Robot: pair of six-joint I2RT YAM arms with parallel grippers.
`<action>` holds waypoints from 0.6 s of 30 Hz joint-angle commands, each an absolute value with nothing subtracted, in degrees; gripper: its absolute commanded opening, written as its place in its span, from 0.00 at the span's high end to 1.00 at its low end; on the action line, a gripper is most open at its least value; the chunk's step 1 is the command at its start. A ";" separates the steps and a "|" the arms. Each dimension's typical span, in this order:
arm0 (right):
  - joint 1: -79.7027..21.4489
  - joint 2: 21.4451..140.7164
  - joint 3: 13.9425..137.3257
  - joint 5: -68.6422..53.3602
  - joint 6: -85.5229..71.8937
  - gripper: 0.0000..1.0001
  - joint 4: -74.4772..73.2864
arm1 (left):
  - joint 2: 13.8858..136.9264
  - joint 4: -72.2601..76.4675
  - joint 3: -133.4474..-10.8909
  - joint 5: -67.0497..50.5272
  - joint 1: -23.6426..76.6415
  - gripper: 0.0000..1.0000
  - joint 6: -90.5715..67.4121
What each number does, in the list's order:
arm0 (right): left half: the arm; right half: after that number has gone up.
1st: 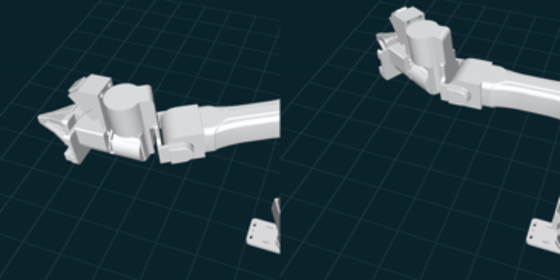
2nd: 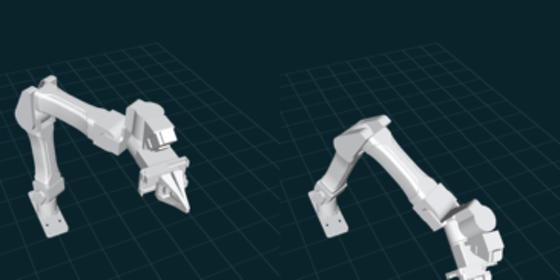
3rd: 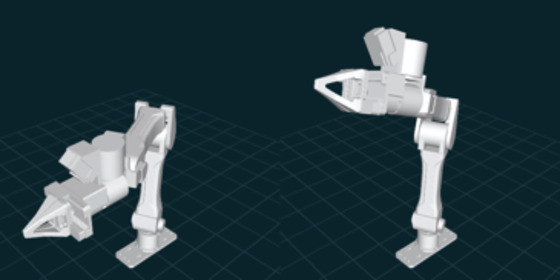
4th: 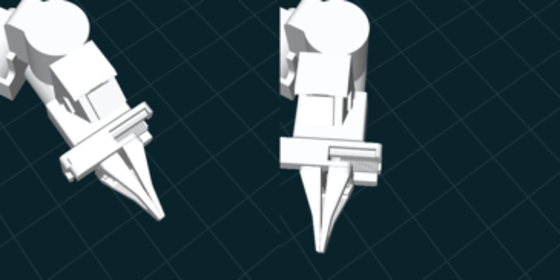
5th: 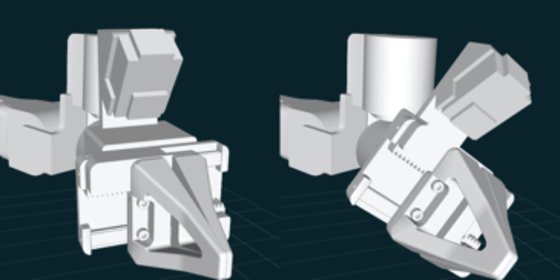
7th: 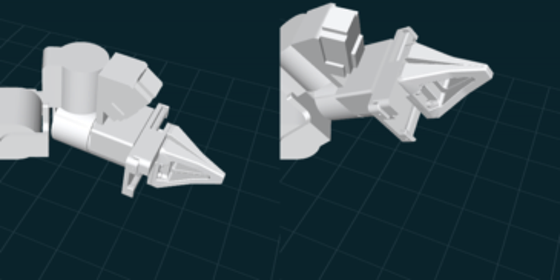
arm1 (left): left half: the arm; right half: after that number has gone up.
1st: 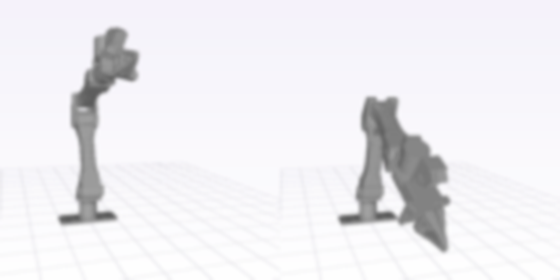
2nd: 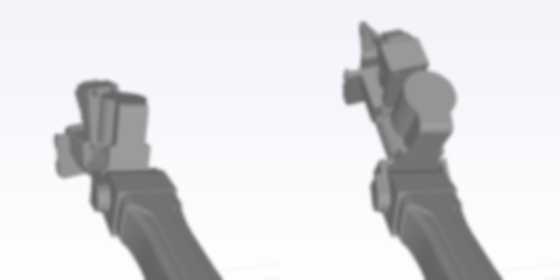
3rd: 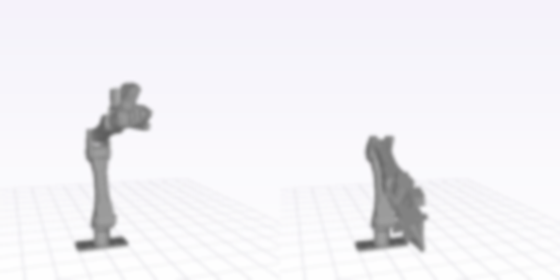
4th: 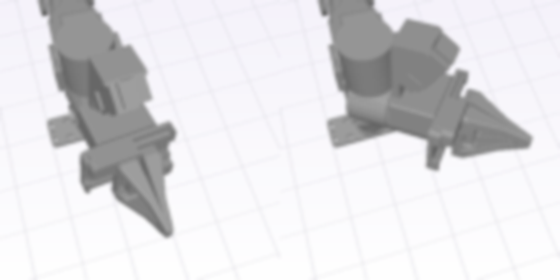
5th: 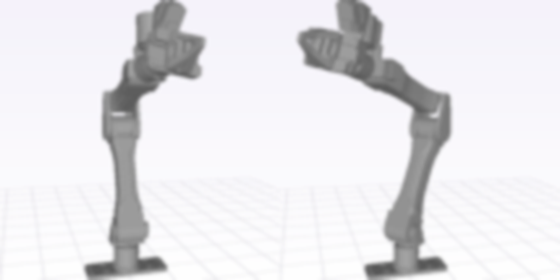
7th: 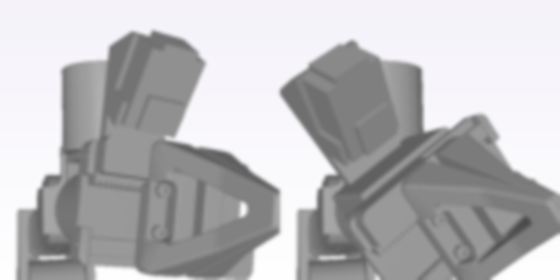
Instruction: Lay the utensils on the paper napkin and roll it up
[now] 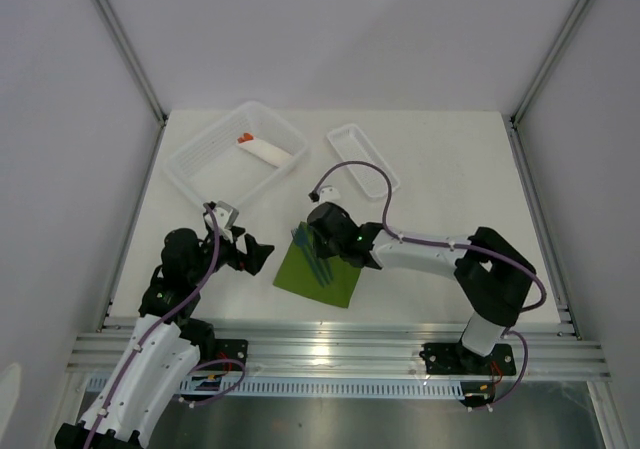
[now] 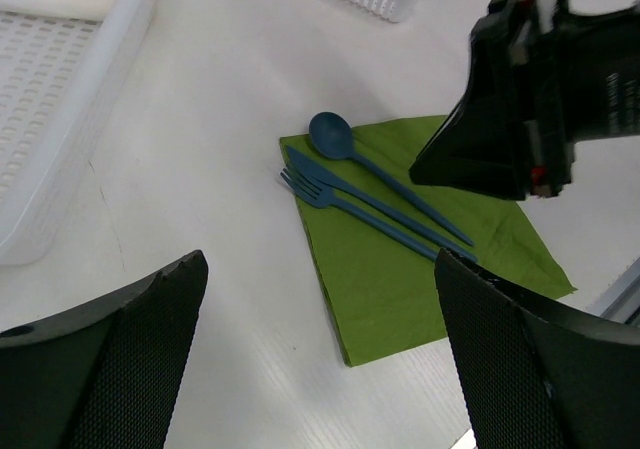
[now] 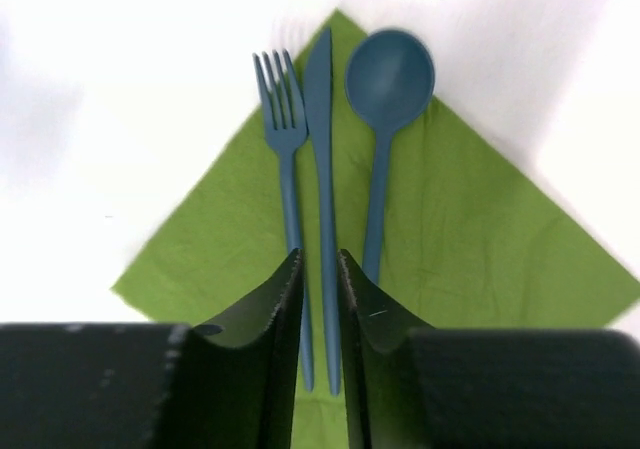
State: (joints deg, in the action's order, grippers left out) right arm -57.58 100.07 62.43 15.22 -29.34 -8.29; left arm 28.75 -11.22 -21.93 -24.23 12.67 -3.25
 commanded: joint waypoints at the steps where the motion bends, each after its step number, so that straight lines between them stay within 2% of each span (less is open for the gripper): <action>1: -57.22 92.30 64.78 17.49 -29.70 0.79 -10.10 | 28.83 -9.32 -21.80 -25.14 12.22 0.03 -4.39; 3: -55.82 90.10 64.43 15.31 -30.32 0.80 -11.76 | 29.09 -9.49 -21.88 -25.40 12.22 0.06 -3.87; 5: -53.44 88.16 63.90 14.68 -31.02 0.84 -14.31 | 30.14 -10.36 -22.59 -26.10 12.22 0.17 -2.55; 6: -52.83 87.72 63.46 13.98 -30.85 0.87 -17.02 | 30.76 -11.15 -22.76 -26.28 12.30 0.26 -1.94; 10: -49.75 84.83 59.60 8.37 -31.46 0.91 -21.79 | 36.90 -18.44 -29.15 -24.18 14.57 0.46 4.45; 14: -49.13 79.55 53.02 2.03 -31.11 0.91 -24.34 | 46.38 -29.77 -38.39 -21.64 20.73 0.50 15.89; 18: -47.99 74.98 46.70 -2.63 -34.00 0.92 -27.16 | 61.73 -37.34 -49.01 -20.04 25.39 0.45 24.68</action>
State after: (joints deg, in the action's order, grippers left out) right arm -48.77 79.37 50.35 3.05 -31.51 -23.66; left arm 53.60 -29.19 -41.21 -21.87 22.57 13.98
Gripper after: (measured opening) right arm 0.085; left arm 0.543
